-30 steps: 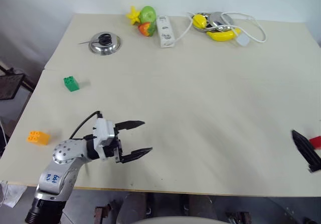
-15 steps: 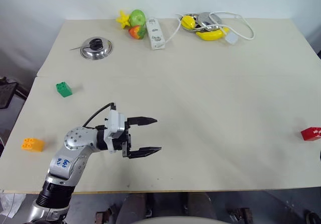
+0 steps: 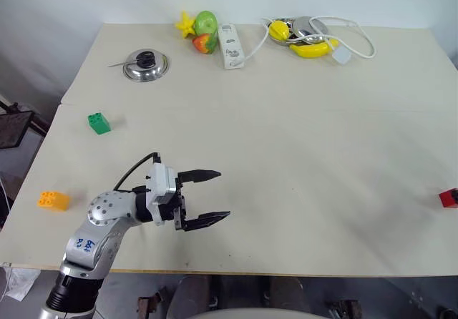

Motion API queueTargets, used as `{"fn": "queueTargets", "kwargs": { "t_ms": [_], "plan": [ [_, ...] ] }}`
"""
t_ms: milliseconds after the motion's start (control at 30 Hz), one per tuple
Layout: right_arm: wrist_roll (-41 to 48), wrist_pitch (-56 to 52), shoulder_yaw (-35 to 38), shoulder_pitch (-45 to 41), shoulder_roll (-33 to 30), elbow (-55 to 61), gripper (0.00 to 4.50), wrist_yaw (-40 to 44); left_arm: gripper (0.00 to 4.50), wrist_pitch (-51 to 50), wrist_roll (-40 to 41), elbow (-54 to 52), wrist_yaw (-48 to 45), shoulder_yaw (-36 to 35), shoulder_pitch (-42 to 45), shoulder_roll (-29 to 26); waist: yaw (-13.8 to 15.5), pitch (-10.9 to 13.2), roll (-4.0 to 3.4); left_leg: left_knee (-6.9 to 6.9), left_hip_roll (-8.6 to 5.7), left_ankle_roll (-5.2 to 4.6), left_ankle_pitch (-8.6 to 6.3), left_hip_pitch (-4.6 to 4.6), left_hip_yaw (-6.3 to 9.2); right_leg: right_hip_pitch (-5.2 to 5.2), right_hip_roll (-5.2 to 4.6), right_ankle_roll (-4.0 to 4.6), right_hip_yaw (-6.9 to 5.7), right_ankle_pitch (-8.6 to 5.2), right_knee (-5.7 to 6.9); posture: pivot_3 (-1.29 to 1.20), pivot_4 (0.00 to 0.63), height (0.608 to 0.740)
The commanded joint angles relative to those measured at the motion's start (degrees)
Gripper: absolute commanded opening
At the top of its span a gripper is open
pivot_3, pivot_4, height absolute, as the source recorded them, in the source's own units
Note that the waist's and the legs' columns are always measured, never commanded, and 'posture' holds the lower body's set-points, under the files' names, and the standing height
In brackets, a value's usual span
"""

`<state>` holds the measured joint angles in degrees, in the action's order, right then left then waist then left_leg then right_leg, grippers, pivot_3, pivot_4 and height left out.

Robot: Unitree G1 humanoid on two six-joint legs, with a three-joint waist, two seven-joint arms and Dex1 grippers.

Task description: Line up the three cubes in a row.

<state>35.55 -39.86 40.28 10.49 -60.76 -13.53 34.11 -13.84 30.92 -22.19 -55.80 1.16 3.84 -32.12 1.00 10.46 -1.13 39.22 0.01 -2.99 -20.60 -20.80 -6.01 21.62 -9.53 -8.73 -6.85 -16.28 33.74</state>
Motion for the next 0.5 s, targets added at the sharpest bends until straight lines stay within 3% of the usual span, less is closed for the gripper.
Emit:
{"fn": "queueTargets", "kwargs": {
  "t_ms": [33,133,433,500],
  "plan": [
    [-2.5,0.1,-3.3,-3.0,-1.5,-4.4,4.50,3.7,4.41,-0.1,0.5,-3.2,1.1,-1.1,-0.7,-0.5,0.2,0.0,0.00,0.00,0.00,-0.01,0.01,-0.02,0.02,0.00,0.00,0.00,-0.03,0.00,0.01,0.00,0.150,0.740],
    [-4.1,0.5,-5.5,-5.4,-1.5,-6.4,4.50,6.4,4.41,-0.4,0.5,-3.9,2.1,-1.6,-1.1,-0.4,0.3,0.0,-0.03,0.02,0.00,0.00,0.01,-0.12,0.09,0.01,0.00,-0.01,-0.13,0.00,-0.01,0.00,0.150,0.740],
    [-7.5,5.6,-7.7,-9.7,-1.3,-8.9,1.56,11.8,4.50,0.5,-0.2,-3.5,2.8,-2.0,-0.9,-0.5,0.2,0.0,-0.04,0.08,-0.03,0.00,0.02,-0.23,0.15,0.02,0.01,-0.07,-0.26,0.04,-0.06,0.00,0.150,0.740],
    [-8.0,7.4,-9.0,-9.8,-2.0,-6.6,1.51,15.6,4.50,0.9,-0.4,-3.0,2.7,-2.2,-1.0,-0.5,0.2,0.0,-0.04,0.08,-0.02,0.01,0.02,-0.22,0.15,0.01,0.03,-0.08,-0.26,0.04,-0.07,0.00,0.150,0.740]
  ]
}}
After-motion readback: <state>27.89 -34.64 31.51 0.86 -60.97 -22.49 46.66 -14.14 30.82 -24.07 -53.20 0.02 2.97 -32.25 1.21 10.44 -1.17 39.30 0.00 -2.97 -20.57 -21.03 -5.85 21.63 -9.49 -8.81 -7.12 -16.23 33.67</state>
